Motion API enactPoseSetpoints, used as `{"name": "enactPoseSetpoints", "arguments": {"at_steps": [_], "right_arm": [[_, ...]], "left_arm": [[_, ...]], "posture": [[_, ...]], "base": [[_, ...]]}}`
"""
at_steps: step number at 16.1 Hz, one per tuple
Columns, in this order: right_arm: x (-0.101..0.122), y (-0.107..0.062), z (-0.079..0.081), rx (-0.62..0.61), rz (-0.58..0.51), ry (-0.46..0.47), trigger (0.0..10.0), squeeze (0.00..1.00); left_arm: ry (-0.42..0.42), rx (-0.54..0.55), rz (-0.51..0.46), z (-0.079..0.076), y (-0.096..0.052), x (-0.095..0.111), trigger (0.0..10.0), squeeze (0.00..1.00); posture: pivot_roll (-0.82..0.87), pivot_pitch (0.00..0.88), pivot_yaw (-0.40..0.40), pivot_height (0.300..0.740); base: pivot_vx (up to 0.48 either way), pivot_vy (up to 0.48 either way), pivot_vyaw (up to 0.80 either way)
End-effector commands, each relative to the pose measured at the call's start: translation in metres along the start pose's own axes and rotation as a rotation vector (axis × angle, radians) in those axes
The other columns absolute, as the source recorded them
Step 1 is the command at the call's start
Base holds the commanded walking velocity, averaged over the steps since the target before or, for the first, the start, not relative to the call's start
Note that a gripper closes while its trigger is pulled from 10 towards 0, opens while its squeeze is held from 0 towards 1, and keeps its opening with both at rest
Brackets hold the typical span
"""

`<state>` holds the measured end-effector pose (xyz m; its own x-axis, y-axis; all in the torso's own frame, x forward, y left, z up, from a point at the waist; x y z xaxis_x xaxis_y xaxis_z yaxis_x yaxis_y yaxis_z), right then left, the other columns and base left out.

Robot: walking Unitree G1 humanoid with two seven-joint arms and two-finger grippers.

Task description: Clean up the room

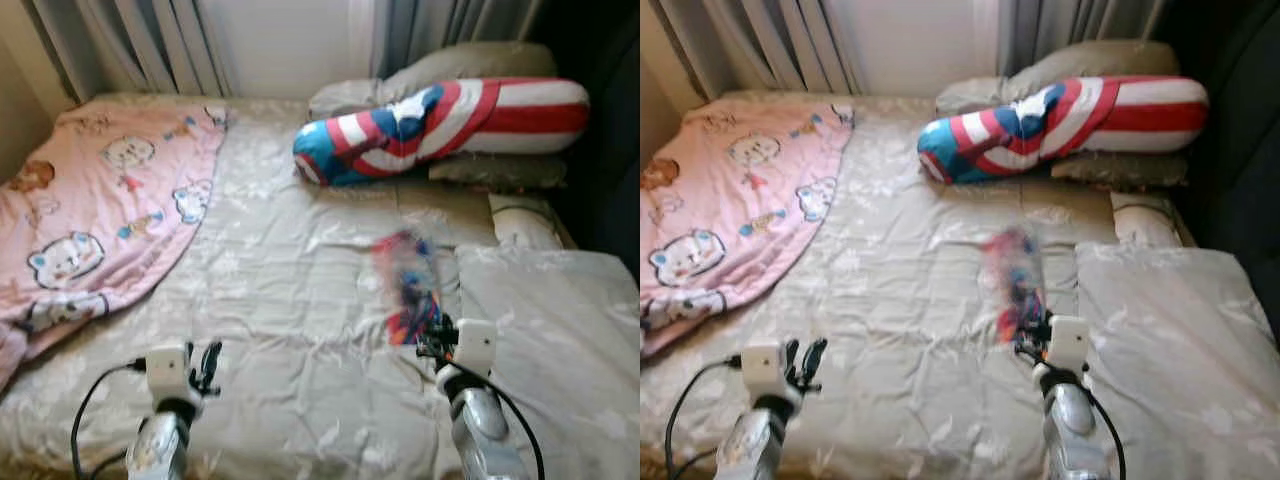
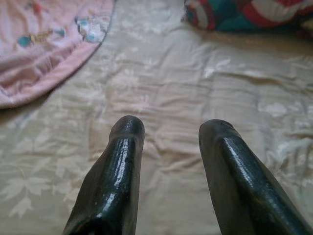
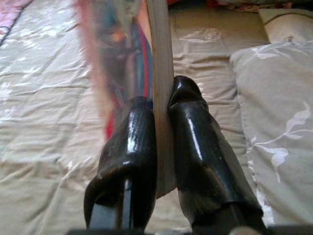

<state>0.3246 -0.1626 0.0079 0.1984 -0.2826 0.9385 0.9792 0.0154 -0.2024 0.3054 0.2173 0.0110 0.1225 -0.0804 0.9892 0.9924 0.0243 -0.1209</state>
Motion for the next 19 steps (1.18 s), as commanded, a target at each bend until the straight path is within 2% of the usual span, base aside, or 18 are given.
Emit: {"name": "enactPoseSetpoints", "arguments": {"at_steps": [1, 5, 8, 10, 12, 15, 19], "right_arm": [[0.007, 0.001, 0.0, 0.005, -0.03, 0.011, 10.0, 0.0], [0.005, 0.002, 0.004, 0.038, -0.018, 0.017, 10.0, 0.0], [0.013, 0.004, 0.002, 0.022, -0.048, 0.008, 10.0, 0.0], [0.013, 0.005, 0.002, 0.019, -0.044, -0.004, 10.0, 0.0], [0.005, 0.007, 0.001, 0.005, 0.009, -0.034, 10.0, 0.0], [0.004, 0.006, 0.007, 0.02, -0.003, -0.031, 10.0, 0.0], [0.003, 0.006, 0.006, 0.005, -0.004, -0.022, 10.0, 0.0]], "left_arm": [[-0.013, 0.007, -0.003, 0.002, -0.002, 0.001, 10.0, 0.0], [-0.012, 0.006, -0.067, 0.0, -0.003, 0.02, 10.0, 0.0], [-0.014, 0.009, -0.084, 0.0, -0.004, 0.027, 10.0, 0.0], [-0.016, 0.004, -0.088, -0.002, -0.002, 0.03, 10.0, 0.0], [-0.018, 0.003, -0.087, -0.002, -0.001, 0.032, 10.0, 0.0], [-0.02, 0.0, -0.09, -0.003, -0.001, 0.034, 10.0, 0.0], [-0.016, -0.006, -0.082, -0.003, -0.001, 0.034, 10.0, 0.0]], "posture": [[0.04, 0.119, -0.015, 0.74], [0.03, 0.114, -0.011, 0.74], [0.03, 0.106, -0.007, 0.74], [0.03, 0.101, -0.007, 0.74], [0.03, 0.096, -0.009, 0.736], [0.03, 0.089, -0.005, 0.711], [0.03, 0.084, 0.002, 0.711]], "base": [[0.0, 0.0, 0.0], [0.0, 0.0, 0.0], [0.0, 0.0, 0.0], [0.0, 0.0, 0.0], [0.0, 0.0, 0.0], [0.0, 0.0, 0.0], [0.0, 0.0, 0.0]]}}
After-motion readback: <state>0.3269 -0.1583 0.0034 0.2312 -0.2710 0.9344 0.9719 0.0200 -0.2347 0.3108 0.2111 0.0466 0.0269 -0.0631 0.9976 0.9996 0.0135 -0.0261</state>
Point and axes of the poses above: a point about 5 cm out from each wrist's last joint towards the gripper, its own y axis pointing out of the wrist towards the gripper, its own x axis along the axis of the wrist's last joint, z = x × y, the point moved 5 cm from there along y, pointing out of the wrist towards the gripper, and after that the axes turned 9 degrees about y, right-handed, at the moved point
